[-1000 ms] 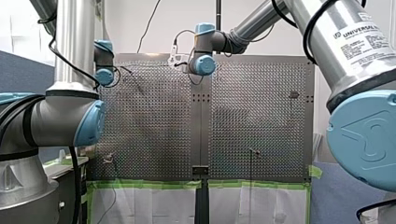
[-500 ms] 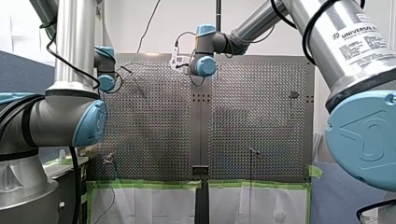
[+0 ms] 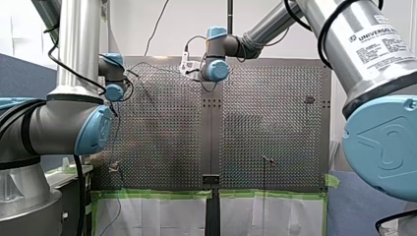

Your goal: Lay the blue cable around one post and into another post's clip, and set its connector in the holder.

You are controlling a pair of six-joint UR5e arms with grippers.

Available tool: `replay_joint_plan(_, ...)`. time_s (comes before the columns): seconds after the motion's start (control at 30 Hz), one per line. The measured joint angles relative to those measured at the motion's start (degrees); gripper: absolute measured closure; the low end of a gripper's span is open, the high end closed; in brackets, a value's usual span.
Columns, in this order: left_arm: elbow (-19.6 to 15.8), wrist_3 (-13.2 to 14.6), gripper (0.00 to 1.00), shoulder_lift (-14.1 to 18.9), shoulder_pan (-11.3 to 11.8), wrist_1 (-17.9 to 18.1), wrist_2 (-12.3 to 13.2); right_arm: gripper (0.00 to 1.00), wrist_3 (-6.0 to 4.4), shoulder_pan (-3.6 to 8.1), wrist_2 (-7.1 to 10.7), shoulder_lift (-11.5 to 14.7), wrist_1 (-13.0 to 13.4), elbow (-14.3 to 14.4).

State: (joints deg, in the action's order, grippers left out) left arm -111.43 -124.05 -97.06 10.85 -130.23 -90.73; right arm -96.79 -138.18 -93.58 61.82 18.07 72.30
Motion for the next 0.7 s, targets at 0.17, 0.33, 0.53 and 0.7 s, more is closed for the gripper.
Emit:
replay_joint_plan(0.17,-0.1,-1.4,1.0,0.0,-0.2,1.6,-0.3,1.0,0.0,0.86,-0.48,-0.2,-0.5,0.2)
replay_joint_plan(0.33,-0.1,-1.5,1.0,0.0,0.0,1.5,-1.9,1.0,0.05,1.49,-0.62,-0.4,-0.6,0.9)
replay_joint_plan(0.53,-0.1,-0.8,1.0,-0.1,0.3,0.7,-4.7,1.0,0.99,1.61,-0.61,-0.4,-1.0,1.2)
replay_joint_plan(0.7,-0.2,1.2,1.0,0.0,0.0,-0.2,-5.2,1.0,1.28,1.63,-0.62,-0.4,-1.0,1.2)
